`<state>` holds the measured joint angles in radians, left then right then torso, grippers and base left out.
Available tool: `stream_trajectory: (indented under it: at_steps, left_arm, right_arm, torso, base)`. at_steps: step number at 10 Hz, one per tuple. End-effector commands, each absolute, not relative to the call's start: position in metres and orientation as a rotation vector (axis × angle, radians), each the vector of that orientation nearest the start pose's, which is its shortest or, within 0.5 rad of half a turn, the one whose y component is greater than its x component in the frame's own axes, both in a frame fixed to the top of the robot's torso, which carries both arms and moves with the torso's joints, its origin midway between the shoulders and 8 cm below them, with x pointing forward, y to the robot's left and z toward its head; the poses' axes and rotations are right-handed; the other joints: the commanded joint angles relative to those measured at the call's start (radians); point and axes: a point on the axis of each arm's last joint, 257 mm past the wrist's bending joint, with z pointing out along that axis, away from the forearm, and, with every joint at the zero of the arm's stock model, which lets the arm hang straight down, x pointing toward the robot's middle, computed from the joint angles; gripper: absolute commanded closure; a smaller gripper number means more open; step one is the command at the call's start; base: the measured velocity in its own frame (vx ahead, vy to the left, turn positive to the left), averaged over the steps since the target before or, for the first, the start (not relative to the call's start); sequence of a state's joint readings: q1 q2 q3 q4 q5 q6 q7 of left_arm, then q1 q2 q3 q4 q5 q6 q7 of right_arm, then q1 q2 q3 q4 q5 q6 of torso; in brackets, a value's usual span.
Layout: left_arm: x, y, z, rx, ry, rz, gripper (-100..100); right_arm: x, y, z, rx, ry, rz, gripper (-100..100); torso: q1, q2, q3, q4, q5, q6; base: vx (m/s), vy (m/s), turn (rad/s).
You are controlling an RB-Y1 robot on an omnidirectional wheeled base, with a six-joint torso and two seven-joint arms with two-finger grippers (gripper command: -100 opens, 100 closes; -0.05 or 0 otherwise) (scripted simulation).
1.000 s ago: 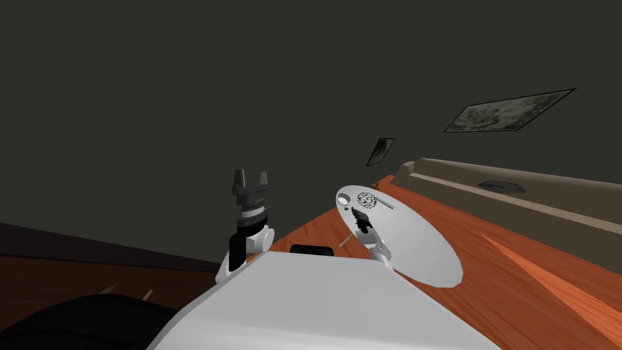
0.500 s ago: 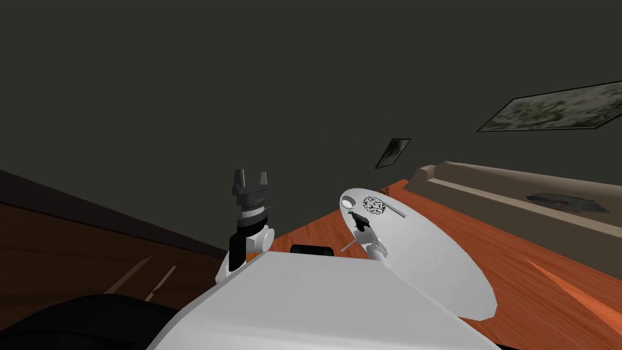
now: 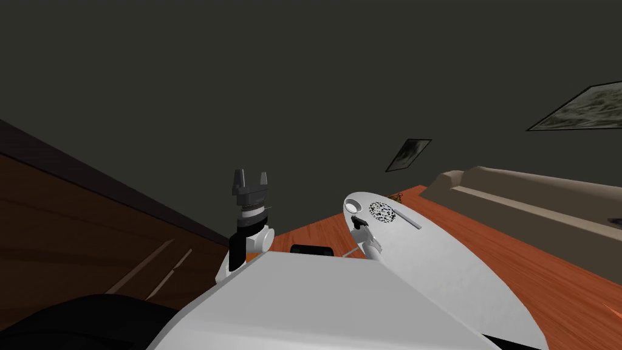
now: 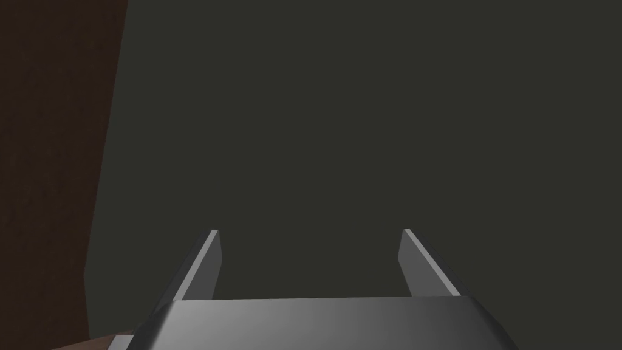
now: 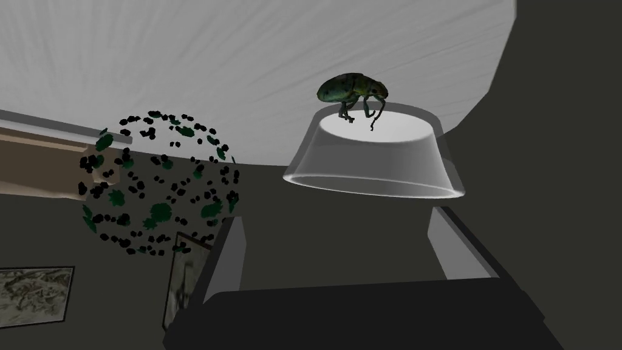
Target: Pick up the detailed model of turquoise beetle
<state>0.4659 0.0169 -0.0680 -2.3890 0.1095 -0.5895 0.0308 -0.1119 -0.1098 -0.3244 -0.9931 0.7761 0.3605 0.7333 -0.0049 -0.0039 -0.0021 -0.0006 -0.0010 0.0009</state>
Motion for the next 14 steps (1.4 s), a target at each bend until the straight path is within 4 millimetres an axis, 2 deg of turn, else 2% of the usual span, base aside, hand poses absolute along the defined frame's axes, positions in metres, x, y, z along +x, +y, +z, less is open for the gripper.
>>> stream_trajectory:
  at_steps: [1, 9, 13, 14]
  left_arm:
    - [0.304, 0.261, 0.095, -0.547, 0.389, -1.529, 0]
    - [0.304, 0.261, 0.095, -0.547, 0.389, -1.529, 0]
    - [0.304, 0.261, 0.095, -0.547, 0.389, -1.529, 0]
    - [0.304, 0.261, 0.095, -0.547, 0.389, -1.529, 0]
  right_arm:
    - [0.413, -0.46, -0.497, 0.53, 2.256, -0.506, -100]
    - [0.375, -0.447, -0.541, 0.462, 2.493, -0.675, -100]
    - [0.363, -0.438, -0.552, 0.43, 2.574, -0.727, -100]
    - [0.365, -0.438, -0.55, 0.438, 2.56, -0.716, -100]
  torso:
    - [0.0, 0.0, 0.0, 0.0, 0.0, 0.0]
    - [-0.001, -0.001, 0.0, 0.0, 0.0, 0.001]
    - [-0.001, -0.001, -0.001, 0.0, 0.0, 0.001]
    - [-0.002, -0.002, -0.001, -0.001, 0.0, 0.001]
  base:
    - [0.036, -0.067, 0.115]
    - [0.037, -0.071, 0.156]
    - [0.041, -0.098, 0.108]
    - [0.026, -0.049, 0.027]
